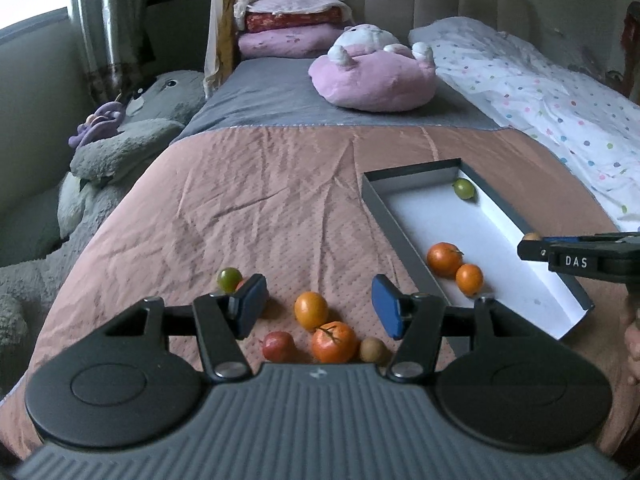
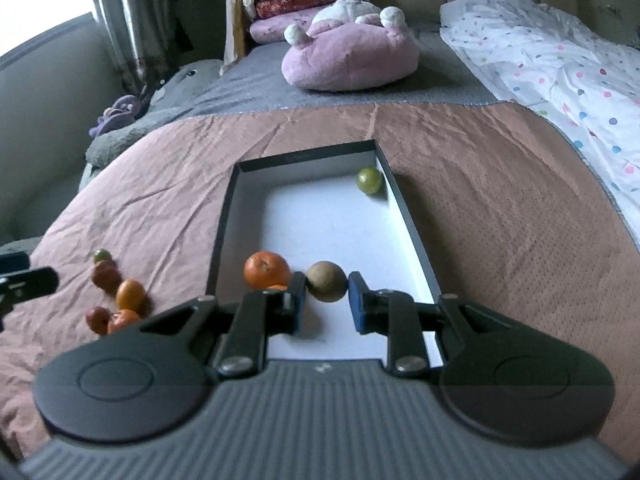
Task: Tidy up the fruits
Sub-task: 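Lower the right tool into the box and open it to release the kiwi, then move the right tool back to the fruits and grasp another brown kiwi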
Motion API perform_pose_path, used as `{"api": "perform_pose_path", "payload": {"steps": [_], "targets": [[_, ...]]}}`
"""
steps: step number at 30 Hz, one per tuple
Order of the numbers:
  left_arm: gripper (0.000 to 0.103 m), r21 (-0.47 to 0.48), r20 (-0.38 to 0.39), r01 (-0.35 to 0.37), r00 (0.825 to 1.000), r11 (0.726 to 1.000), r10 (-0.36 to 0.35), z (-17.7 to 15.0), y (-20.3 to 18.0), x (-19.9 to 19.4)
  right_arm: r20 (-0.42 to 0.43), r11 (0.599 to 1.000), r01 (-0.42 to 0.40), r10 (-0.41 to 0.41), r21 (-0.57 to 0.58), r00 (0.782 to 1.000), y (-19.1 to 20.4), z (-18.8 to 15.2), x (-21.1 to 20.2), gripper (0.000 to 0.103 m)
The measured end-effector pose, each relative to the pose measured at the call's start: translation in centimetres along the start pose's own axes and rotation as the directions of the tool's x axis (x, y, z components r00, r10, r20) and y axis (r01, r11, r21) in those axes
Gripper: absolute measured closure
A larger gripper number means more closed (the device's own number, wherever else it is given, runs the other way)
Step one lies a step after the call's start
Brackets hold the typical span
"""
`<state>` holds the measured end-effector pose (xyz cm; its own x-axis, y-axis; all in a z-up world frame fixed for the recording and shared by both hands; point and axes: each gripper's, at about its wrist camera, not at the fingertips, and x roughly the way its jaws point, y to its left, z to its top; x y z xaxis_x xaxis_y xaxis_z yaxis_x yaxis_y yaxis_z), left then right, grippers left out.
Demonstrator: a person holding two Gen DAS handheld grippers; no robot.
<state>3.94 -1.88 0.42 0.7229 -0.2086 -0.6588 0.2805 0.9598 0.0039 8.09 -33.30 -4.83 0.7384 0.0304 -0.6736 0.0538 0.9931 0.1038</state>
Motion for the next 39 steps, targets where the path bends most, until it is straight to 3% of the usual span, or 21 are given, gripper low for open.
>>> {"api": "perform_pose_path", "payload": {"steps": [10,14,23,34,39], "targets": [[0.039,-0.019,0.003,-0.008,1.000,1.000,0.008,0.2,-0.1,0.0,0.082,1.000,0.016,-0.015,-0.015,0.997,0.1,1.7,-1.3,0.076],[0.039,-0.019,0.002,-0.007,1.000,1.000,0.007,0.2,-0.1,0.0,0.132,1.000,0.010,-0.008,-0.010,0.991,0.2,2.2,-2.3,0.060],[0.039,-0.034,0.016,-0.025,1.000,0.999,0.026,-0.8,0.2,-0.2,0.188,0.999,-0.027,0.032,-0.029,0.982,1.1,1.8,-4.5,0.060],[0.039,-0.061,0.085,-0.044,0.995,0.997,0.049,-2.8,1.2,-0.8,0.135,0.988,-0.080,0.098,-0.133,0.986,3.7,-1.6,-5.2,0.060],[0.039,-0.081,0.068,-0.070,0.995,0.994,0.076,-3.1,1.7,-0.6,0.087,0.971,-0.155,0.173,-0.183,0.981,6.0,-2.8,-5.0,0.060]]}}
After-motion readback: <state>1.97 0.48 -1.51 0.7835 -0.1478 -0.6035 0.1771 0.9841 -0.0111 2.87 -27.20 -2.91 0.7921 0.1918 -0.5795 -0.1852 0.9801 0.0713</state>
